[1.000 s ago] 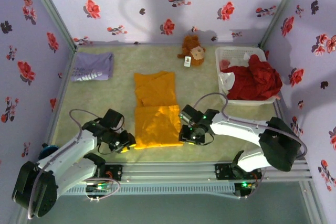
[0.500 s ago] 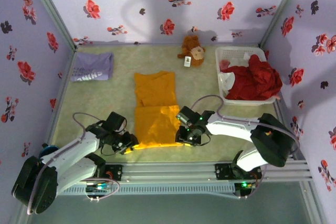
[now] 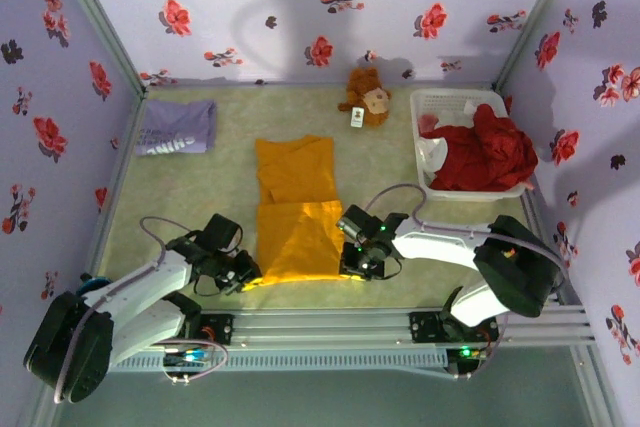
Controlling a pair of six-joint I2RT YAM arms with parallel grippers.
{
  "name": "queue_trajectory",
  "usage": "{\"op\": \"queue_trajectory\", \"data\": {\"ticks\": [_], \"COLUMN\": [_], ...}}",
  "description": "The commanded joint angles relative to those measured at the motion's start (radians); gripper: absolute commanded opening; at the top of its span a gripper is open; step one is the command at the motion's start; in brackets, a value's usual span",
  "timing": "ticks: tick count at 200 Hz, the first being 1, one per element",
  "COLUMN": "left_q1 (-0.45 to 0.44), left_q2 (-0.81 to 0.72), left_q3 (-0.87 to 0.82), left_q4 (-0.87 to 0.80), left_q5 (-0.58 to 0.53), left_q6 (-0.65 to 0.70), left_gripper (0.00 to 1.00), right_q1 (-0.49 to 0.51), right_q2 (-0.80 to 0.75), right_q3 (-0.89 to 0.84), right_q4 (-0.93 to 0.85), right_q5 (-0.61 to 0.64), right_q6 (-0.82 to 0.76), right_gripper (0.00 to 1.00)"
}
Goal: Fold and stack the t-shirts
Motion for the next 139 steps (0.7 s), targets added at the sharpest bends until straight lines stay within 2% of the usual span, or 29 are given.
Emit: {"op": "queue_trajectory", "data": {"ticks": [1,20,46,80,112,139], "left_q1": [-0.015,-0.017,-0.017,-0.019,-0.019,-0.022], "left_q2": [0.001,-0.015,-0.044,-0.082,-0.109,-0.147], "left_q3": [-0.012,-0.006,-0.017,-0.020,-0.006,-0.030], "left_q4": [0.105,0.095,0.082,0.062,0.002,-0.040], "left_q5": [0.029,0.030,0.026,0.025,0.017,-0.001], "left_q6": [-0.019,-0.020,-0.029,-0.037,-0.024,-0.035], "left_gripper": [0.11,0.06,0.04,0.00,0.00,0.00], "right_q1": [0.009,0.008,0.009,0.010,0.029,0.097], "right_q2": [0.016,-0.004,-0.021,-0.047,-0.066,-0.071], "right_q3": [-0.018,-0.018,-0.018,-0.028,-0.030,-0.061], "right_q4": [0.078,0.080,0.064,0.076,0.044,0.042], "right_q5": [-0.014,-0.010,-0.001,0.004,0.011,0.032], "right_q6": [0.006,0.005,-0.009,0.001,0.013,0.063], "right_gripper": [0.20,0.15,0.12,0.00,0.00,0.00]}}
